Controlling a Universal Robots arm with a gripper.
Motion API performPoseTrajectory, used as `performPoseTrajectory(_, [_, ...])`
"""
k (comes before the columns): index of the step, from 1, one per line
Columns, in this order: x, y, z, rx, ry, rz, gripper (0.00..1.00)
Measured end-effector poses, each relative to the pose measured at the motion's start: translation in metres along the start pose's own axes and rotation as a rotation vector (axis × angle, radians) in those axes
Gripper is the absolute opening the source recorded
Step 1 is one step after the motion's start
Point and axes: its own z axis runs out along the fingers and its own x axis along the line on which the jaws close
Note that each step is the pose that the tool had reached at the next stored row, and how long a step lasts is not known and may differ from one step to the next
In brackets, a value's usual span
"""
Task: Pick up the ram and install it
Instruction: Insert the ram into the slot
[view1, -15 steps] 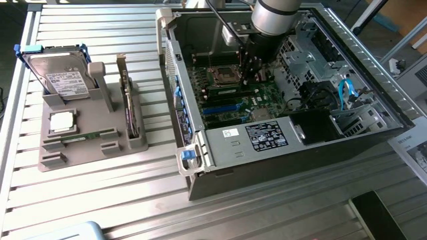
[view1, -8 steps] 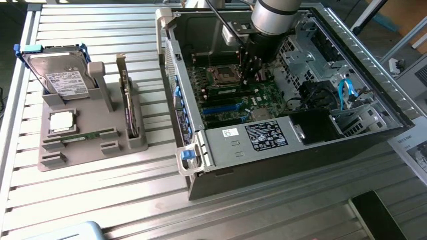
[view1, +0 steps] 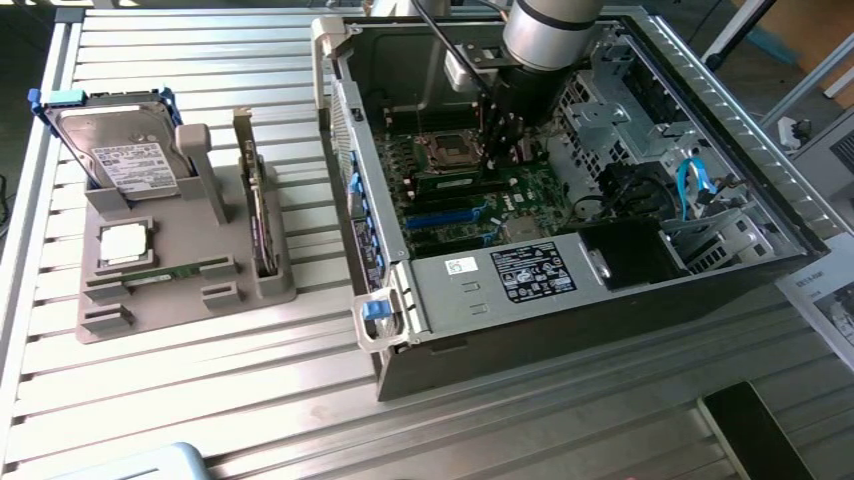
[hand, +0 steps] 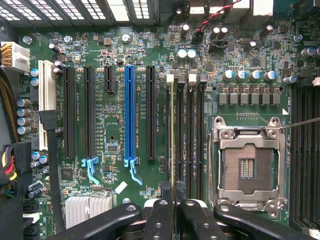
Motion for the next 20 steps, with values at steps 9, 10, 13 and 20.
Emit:
performPoseTrajectory(9, [0.0000,0.0000,0.0008,-0.0009,0.0001,0.000,0.12])
performPoseTrajectory(10, [0.0000,-0.0004,0.0008,-0.0026,0.0002,0.000,0.12])
performPoseTrajectory(13, [0.0000,-0.0007,0.0008,-0.0045,0.0001,0.000,0.12])
performPoseTrajectory(20, [0.0000,-0.0007,0.0014,-0.0045,0.0002,0.000,0.12])
